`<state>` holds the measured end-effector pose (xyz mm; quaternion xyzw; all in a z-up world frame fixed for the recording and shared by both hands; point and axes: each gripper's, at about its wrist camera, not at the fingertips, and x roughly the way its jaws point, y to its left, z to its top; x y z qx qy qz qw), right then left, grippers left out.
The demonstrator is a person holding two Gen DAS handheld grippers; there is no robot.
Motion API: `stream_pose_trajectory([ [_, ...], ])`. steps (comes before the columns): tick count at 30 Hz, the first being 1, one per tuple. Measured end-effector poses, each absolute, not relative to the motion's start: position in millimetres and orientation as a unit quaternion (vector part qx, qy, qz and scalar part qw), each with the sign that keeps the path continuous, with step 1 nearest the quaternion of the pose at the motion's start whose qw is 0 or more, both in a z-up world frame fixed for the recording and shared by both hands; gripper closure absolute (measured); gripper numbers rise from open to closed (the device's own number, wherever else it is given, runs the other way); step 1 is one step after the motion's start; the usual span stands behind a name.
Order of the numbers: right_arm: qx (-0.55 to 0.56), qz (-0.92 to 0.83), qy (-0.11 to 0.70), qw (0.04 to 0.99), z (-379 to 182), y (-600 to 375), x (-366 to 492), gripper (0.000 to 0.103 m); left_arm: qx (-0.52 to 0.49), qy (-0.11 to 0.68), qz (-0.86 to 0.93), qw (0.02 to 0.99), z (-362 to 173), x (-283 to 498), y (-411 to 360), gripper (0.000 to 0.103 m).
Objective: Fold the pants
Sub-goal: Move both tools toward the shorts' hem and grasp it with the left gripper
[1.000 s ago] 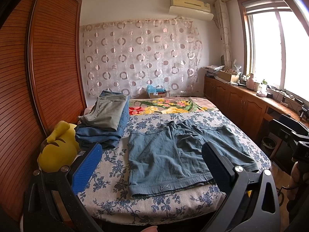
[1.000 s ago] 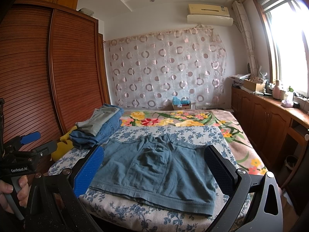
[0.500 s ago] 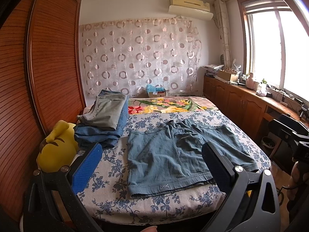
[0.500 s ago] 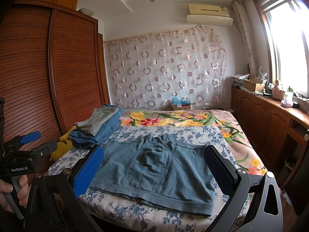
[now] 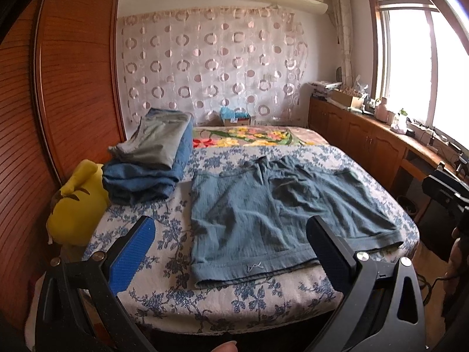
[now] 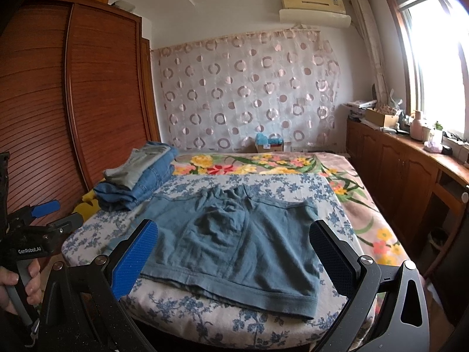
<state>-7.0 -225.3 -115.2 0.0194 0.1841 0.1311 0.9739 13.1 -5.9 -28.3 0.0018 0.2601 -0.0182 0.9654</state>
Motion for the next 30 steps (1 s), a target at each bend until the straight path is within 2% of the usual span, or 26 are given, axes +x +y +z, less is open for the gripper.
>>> stream_pose_trajectory([
  [13, 0.007, 0.099, 0.221, 0.97, -121.9, -237.3, -5.3, 0.002, -0.013, 0.297, -0.029, 0.954, -62.2, 27.3, 15.8, 0.0],
  [27, -0.008, 0.082, 0.301, 0.95, -131.6, -233.9, -11.4, 0.026, -0.03, 0.34, -0.031, 0.939, -103.3, 42.2, 34.9, 0.0],
  [30, -0.005, 0.077, 0.312, 0.947, -126.0, -233.4, -17.7, 0.028, -0.037, 0.35, -0.03, 0.935, -110.9, 46.8, 39.9, 0.0],
])
